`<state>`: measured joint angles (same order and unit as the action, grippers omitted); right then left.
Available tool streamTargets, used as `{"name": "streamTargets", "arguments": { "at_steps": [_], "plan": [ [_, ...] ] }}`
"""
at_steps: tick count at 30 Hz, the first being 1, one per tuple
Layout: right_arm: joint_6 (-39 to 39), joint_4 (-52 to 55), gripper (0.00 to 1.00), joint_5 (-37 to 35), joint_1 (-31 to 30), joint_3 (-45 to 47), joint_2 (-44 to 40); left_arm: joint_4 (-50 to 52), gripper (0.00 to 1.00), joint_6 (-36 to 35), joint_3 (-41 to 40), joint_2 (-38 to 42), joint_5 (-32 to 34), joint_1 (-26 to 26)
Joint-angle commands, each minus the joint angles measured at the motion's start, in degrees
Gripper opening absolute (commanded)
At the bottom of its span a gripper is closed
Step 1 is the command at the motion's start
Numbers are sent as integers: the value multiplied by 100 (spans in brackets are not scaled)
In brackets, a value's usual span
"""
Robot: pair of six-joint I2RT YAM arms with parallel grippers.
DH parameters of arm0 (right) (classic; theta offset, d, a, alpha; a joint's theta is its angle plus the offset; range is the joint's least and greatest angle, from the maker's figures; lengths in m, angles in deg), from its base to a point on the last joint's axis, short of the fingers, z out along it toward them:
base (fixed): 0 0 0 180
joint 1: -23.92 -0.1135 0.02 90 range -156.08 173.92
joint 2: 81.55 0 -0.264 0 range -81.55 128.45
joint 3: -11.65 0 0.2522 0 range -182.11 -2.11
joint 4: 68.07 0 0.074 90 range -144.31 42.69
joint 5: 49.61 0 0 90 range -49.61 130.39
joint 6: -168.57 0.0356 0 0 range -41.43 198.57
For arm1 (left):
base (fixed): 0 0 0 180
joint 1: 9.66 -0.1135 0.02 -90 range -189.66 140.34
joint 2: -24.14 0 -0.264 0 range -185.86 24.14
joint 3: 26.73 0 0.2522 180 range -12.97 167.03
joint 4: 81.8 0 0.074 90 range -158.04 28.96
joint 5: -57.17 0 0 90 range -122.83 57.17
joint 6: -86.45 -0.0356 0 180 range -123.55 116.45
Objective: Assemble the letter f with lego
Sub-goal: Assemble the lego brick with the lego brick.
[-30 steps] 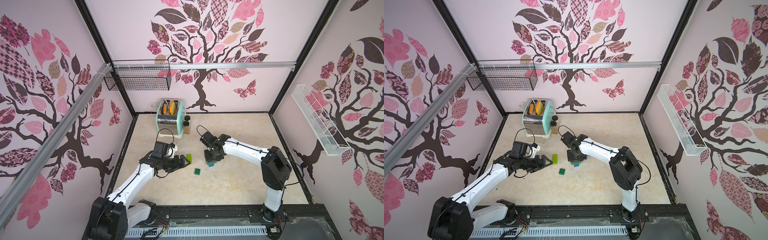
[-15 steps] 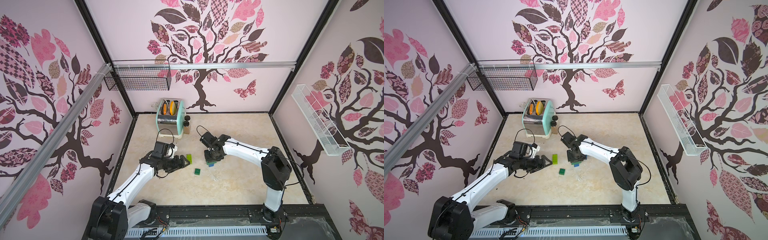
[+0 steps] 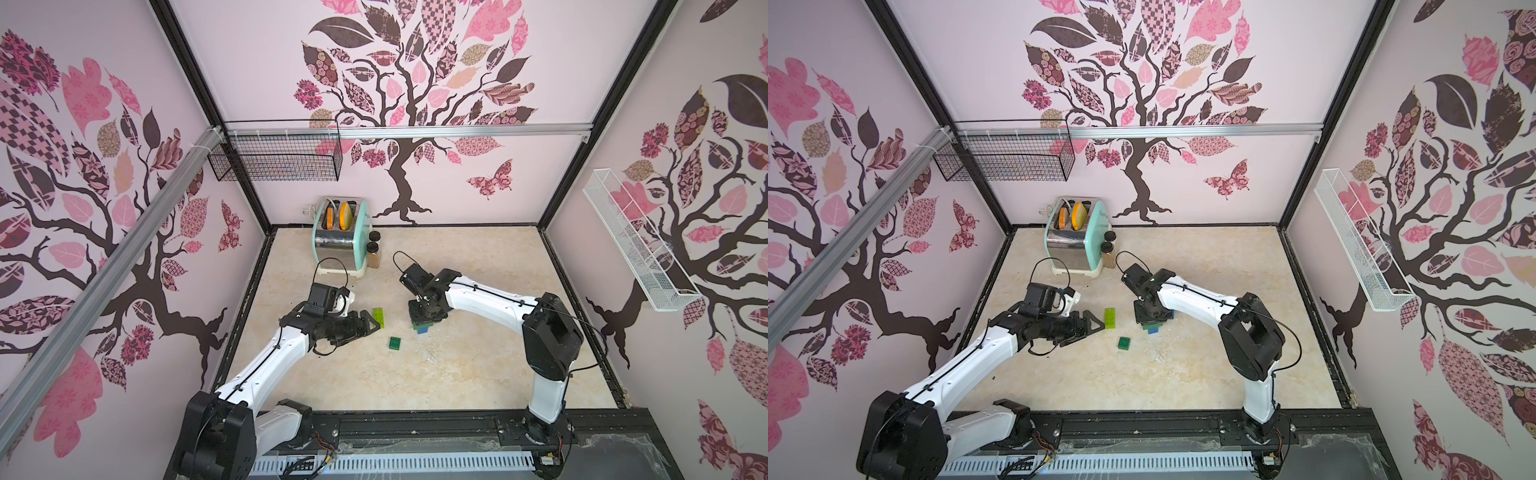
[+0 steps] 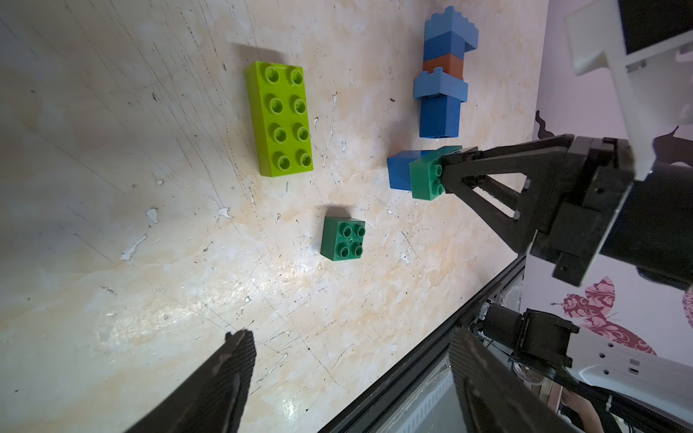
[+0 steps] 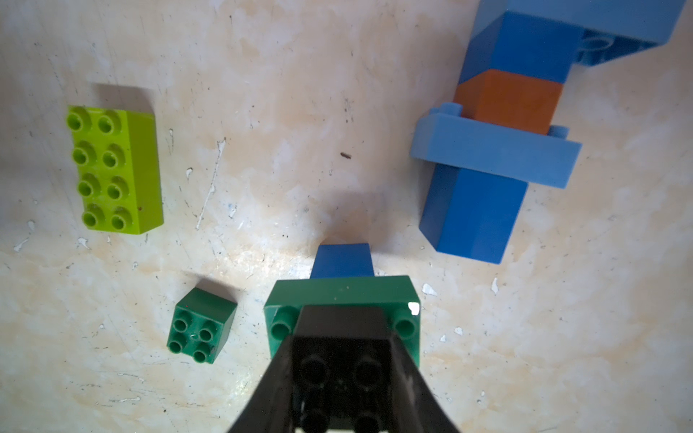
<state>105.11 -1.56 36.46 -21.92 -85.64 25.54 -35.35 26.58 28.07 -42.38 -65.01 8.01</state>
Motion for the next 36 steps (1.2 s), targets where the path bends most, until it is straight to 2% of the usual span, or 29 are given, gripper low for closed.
{"name": "streamTargets", "arguments": {
  "at_steps": [1,36],
  "plan": [
    [-39,328,34,33,-39,-98,93,27,85,-82,82,-36,14,17],
    [-62,523,41,-29,-39,-374,93,27,85,-93,84,-58,15,19]
  ]
}}
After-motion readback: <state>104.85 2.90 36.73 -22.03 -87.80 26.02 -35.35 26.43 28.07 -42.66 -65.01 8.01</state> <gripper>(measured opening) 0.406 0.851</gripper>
